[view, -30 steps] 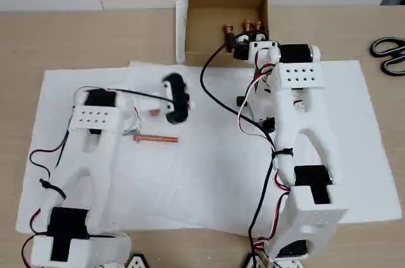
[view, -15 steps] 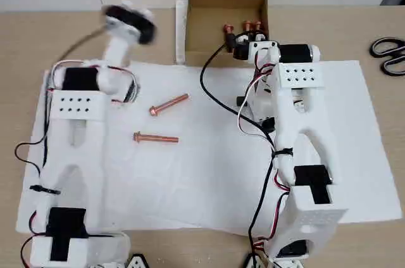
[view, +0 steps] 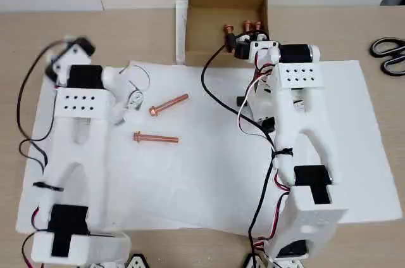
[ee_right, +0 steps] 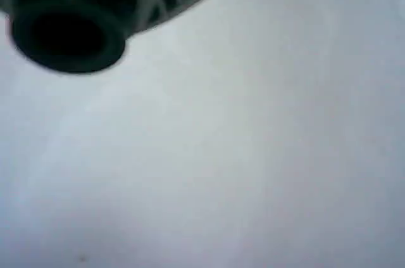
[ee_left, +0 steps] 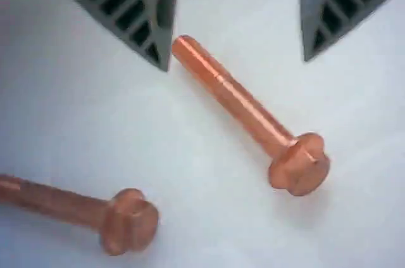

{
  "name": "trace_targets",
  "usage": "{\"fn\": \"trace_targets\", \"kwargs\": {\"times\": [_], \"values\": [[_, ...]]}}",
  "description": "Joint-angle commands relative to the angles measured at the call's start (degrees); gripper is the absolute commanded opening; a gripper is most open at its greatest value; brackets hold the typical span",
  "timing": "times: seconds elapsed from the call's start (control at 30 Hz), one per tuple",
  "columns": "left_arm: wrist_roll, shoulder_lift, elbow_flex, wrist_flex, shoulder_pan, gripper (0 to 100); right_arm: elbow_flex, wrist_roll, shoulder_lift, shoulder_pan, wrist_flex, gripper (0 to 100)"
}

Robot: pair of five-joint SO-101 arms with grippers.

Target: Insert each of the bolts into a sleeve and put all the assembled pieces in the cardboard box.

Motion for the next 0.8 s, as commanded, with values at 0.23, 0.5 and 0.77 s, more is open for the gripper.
{"fn": "trace_targets", "kwargs": {"times": [0.23, 0.5, 0.77], "values": [[13.01, 14.07, -0.04, -2.81, 0.7, 13, -0.09, -0.7, -4.0, 0.04, 1.19, 0.4], [13.01, 18.73, -0.13, -2.73, 5.63, 13, -0.09, -0.7, -4.0, 0.04, 1.19, 0.4], [13.71, 19.25, 0.04, -4.48, 4.57, 13, -0.09, -0.7, -4.0, 0.04, 1.19, 0.4]]}}
